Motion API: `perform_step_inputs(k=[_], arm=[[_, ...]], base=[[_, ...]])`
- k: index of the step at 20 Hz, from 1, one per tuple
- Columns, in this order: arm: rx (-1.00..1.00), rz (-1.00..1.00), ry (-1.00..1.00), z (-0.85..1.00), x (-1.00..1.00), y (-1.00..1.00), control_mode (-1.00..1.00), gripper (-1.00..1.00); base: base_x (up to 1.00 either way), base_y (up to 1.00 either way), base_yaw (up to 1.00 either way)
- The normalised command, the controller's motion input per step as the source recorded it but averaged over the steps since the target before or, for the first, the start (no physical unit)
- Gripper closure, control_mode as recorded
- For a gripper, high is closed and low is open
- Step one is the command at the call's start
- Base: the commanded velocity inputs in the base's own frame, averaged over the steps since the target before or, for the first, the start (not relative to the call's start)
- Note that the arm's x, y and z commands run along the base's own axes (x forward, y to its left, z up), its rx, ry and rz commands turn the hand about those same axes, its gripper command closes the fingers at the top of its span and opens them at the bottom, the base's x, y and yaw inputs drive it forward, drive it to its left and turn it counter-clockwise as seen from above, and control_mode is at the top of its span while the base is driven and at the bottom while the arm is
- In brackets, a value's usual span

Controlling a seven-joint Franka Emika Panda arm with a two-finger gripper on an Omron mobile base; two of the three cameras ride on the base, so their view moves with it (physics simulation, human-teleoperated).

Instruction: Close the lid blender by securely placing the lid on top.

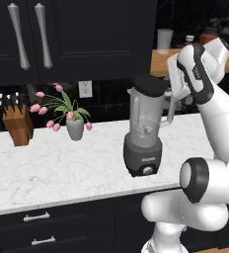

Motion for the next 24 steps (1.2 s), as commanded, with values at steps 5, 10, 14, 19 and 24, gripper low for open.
perform_step_inputs(k=[5,10,14,19,24], arm=[[-0.07,-0.02,0.02,-0.03,0.45,0.48,-1.0,1.0],[-0.06,-0.05,0.0,-0.12,0.32,0.52,-1.0,1.0],[-0.02,0.0,0.0,-0.32,0.0,0.02,-1.0,1.0],[0.0,0.01,0.0,-0.05,0.02,-0.2,-1.0,1.0],[0.0,0.02,0.07,0.0,0.0,-0.32,-1.0,1.0]], base=[[0.0,0.0,0.0],[0.0,0.0,0.0],[0.0,0.0,0.0],[0.0,0.0,0.0],[0.0,0.0,0.0]])
